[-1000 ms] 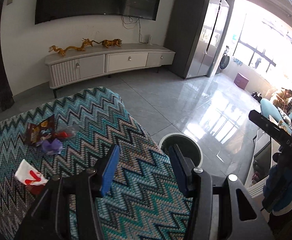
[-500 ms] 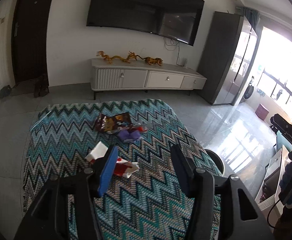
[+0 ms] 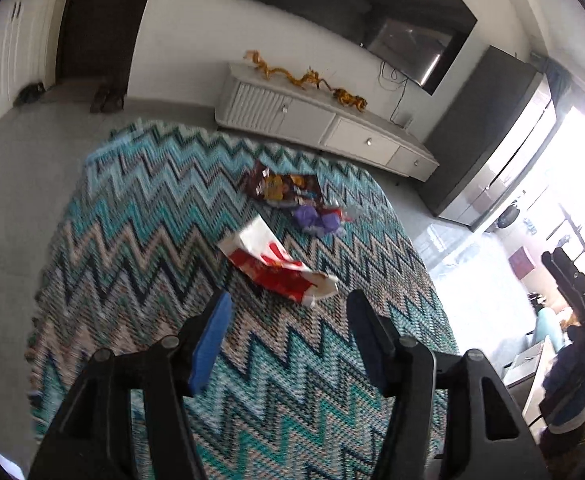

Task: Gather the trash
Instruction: 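Grasp the red-white paper cup with the left tool while the right tool grasps the purple glove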

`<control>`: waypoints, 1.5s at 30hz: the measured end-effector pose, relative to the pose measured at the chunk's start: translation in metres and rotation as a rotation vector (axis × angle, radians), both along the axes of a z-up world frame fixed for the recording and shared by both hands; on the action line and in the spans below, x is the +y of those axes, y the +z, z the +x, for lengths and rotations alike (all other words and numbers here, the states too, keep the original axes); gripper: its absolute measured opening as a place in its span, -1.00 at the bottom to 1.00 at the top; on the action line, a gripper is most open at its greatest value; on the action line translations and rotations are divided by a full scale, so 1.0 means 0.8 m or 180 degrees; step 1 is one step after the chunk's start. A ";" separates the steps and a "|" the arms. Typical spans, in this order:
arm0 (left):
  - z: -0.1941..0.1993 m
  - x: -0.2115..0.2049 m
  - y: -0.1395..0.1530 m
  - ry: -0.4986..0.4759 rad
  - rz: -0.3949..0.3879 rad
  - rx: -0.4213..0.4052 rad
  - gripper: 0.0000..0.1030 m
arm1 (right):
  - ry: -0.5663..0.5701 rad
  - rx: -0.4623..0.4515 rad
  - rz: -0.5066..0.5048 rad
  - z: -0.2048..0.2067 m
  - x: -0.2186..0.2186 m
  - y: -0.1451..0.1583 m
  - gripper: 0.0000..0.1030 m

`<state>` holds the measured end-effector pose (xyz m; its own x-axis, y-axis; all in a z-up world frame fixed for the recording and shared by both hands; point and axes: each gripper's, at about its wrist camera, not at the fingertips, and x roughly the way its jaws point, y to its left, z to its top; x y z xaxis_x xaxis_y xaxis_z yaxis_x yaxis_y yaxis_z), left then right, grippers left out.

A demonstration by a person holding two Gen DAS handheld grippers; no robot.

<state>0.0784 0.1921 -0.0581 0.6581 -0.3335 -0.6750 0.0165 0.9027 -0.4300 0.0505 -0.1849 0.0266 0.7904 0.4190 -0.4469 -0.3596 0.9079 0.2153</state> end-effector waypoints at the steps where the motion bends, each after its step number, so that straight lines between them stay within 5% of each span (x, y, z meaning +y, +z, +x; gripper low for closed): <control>1: 0.004 -0.002 -0.009 -0.0016 -0.0107 0.0058 0.15 | 0.0015 0.0030 -0.0006 0.004 0.002 -0.005 0.07; 13: 0.077 -0.025 -0.096 0.0293 -0.1193 0.0779 0.31 | 0.0171 0.0453 0.0014 0.064 0.011 -0.075 0.07; 21: 0.118 -0.036 -0.145 0.0488 -0.1298 0.1163 0.31 | 0.0430 0.0756 -0.0063 0.109 0.043 -0.124 0.07; 30: 0.152 -0.032 -0.151 0.0549 -0.1249 0.1046 0.27 | 0.0655 0.0971 -0.0106 0.165 0.079 -0.165 0.07; 38: 0.172 -0.021 -0.157 0.0602 -0.1206 0.1040 -0.30 | 0.0736 0.1115 -0.0043 0.211 0.101 -0.192 0.07; 45: 0.184 -0.005 -0.163 0.0577 -0.1338 0.0995 -0.49 | 0.0879 0.1187 -0.0115 0.241 0.137 -0.209 0.07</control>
